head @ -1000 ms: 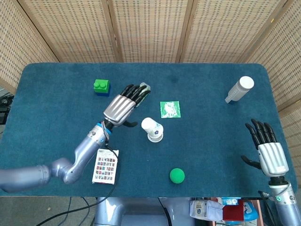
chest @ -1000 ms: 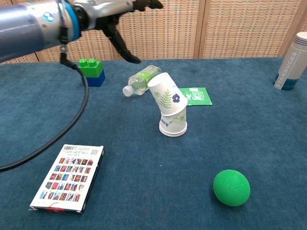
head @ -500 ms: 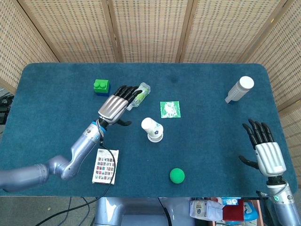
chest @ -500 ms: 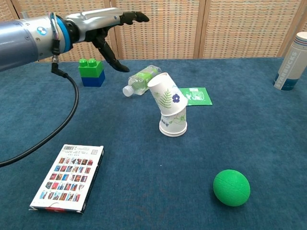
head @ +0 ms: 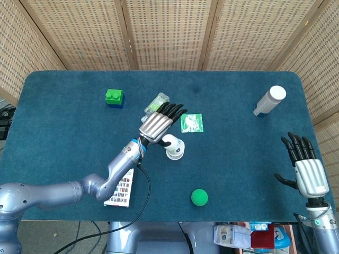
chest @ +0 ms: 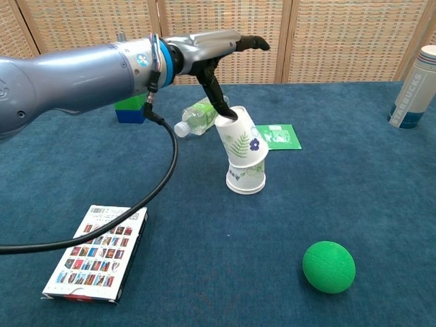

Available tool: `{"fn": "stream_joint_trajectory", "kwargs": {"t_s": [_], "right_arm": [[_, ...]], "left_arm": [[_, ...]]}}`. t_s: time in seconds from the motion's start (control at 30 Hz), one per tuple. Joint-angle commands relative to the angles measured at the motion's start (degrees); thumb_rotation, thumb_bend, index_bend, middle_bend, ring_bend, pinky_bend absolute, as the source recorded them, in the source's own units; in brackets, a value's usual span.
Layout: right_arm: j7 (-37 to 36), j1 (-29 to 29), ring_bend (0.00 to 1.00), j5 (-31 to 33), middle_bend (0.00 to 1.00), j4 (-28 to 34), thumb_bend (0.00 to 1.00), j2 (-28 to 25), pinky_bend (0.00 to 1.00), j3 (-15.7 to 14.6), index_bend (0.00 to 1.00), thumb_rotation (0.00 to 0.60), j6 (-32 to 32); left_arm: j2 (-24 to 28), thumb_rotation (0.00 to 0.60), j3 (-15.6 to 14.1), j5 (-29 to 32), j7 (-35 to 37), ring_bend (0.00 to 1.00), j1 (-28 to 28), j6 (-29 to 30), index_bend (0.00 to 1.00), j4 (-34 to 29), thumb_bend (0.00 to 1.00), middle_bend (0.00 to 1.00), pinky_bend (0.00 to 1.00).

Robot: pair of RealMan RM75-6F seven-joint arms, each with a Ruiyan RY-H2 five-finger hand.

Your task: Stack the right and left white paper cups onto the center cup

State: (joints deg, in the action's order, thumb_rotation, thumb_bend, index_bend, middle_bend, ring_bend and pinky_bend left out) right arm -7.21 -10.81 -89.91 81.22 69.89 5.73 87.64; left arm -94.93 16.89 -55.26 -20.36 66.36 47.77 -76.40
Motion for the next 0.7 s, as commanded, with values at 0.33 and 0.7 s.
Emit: {"fn": "stream_joint_trajectory", "kwargs": {"t_s": [0.33,0.7], "right_arm": [[-0.22,0.27,0.00,-0.46,0.00,0.46,0.00,-0.36,0.00,-0.04,0.03,0.600,0.65],[-0.51,0.56,0.00,-0.81,0.00,0.82,0.00,-0.69,0.00,-0.22,0.03,0.600,0.99]], "left_arm": [[-1.11,0.600,0.92,3.88,-4.05,0.00,1.70,0.93,0.00,-1.12,0.17,0.00,0.00],[14.55,0.600,-2.67,-8.56,-0.69,0.00,-10.70,16.01,0.00,-15.42,0.12,0.00,0.00]]}}
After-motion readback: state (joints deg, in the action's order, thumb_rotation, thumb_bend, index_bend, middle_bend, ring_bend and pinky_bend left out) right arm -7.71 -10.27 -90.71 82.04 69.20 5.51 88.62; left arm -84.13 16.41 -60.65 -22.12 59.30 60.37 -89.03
